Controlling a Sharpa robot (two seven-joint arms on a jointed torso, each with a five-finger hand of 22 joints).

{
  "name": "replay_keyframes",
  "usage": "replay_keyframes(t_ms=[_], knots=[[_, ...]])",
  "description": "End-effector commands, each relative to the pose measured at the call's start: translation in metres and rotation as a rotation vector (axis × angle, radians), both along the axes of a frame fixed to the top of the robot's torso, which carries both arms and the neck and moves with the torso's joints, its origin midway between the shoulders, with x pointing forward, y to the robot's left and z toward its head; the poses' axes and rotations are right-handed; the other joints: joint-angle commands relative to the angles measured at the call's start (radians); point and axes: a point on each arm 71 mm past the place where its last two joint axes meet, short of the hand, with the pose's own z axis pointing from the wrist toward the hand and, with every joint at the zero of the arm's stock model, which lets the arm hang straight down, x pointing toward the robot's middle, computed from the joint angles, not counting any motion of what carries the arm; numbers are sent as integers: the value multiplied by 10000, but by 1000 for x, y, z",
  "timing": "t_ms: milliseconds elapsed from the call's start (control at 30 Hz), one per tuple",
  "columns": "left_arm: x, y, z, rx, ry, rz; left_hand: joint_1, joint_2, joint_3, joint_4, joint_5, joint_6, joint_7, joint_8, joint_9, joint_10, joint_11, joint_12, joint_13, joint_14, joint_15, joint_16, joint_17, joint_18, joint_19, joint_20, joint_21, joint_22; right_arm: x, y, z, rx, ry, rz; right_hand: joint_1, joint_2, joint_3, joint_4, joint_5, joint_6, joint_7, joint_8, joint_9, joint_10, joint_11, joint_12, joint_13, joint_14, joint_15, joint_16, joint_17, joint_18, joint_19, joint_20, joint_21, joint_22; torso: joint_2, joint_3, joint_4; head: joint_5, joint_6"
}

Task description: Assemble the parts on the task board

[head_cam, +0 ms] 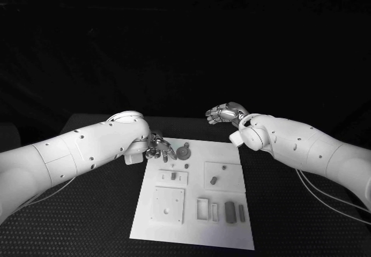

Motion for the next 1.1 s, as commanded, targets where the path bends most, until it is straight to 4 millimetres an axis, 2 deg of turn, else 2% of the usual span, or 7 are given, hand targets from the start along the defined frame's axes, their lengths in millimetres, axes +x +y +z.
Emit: replay_keyframes(t_ms=[33,133,267,333,433,800,1100], knots=[[5,3,6,-563,-369,461,42,120,9,-113,-16,-140,109,-67,-44,-110,54,-129,-60,-101,46,-143,-62,60,-104,-1222,-99,-40,0,1,0,10,-25,159,-37,-30,-12,-17,68,-4,365,66,-14,78,-4,-31,17,-80,-12,27,-15,-190,-71,13,-41,17,16,2,-21,31,100],[12,12,9,-744,-797,929,340,412,150,-334,59,-280,206,-153,-106,-429,164,-460,-218,-378,168,-506,-213,-37,-336,-1132,-342,-140,0,0,0,-1,-29,130,-36,-28,-11,-17,68,-4,365,66,-14,79,-4,-32,17,-80,-12,28,-16,-190,-71,13,-42,18,23,6,-31,9,148],[22,20,13,-820,-1598,1232,502,550,276,-457,500,-768,444,-403,-247,-857,390,-979,-475,-782,401,-1045,-444,-251,-688,-953,-774,-331,-1,-1,0,-9,-43,102,-34,-28,-11,-17,68,-4,365,67,-15,79,-5,-33,17,-80,-12,28,-16,-189,-70,13,-44,20,26,8,-32,13,227],[27,23,16,-823,-2088,1292,500,534,319,-467,577,-1071,596,-524,-384,-1236,547,-1368,-657,-1088,565,-1448,-644,-365,-917,-860,-1050,-448,-1,-2,0,-12,-54,86,-33,-27,-10,-18,69,-4,365,67,-16,80,-5,-33,17,-80,-12,29,-17,-189,-70,12,-44,21,26,9,-27,14,268],[32,25,17,-954,-2408,1472,440,389,338,-397,478,-1180,699,-408,-503,-1430,661,-1834,-902,-1283,737,-1929,-905,-530,-1147,-737,-1427,-627,-1,-2,0,-11,-77,73,-32,-27,-9,-18,70,-4,365,68,-16,81,-5,-34,17,-79,-12,30,-17,-189,-69,12,-45,23,30,8,-20,28,321],[36,20,-2,-779,-2273,1523,252,57,271,-160,180,-1428,780,-329,-731,-1512,740,-2162,-1034,-1374,830,-2199,-1026,-616,-1258,-701,-1676,-712,0,-1,1,-6,-149,59,-25,-24,-5,-21,72,-4,365,69,-18,82,-5,-37,17,-78,-11,32,-19,-187,-67,11,-49,28,49,4,-59,103,389],[37,20,-20,-312,-1873,1485,170,1,230,-77,87,-1494,806,-316,-813,-1540,765,-2217,-1040,-1411,860,-2238,-1033,-637,-1301,-686,-1724,-710,-1,0,1,-1,-168,90,-21,-18,-2,-21,75,-4,366,71,-21,83,-5,-41,16,-77,-10,34,-20,-187,-64,12,-52,33,113,-15,-131,71,375]])
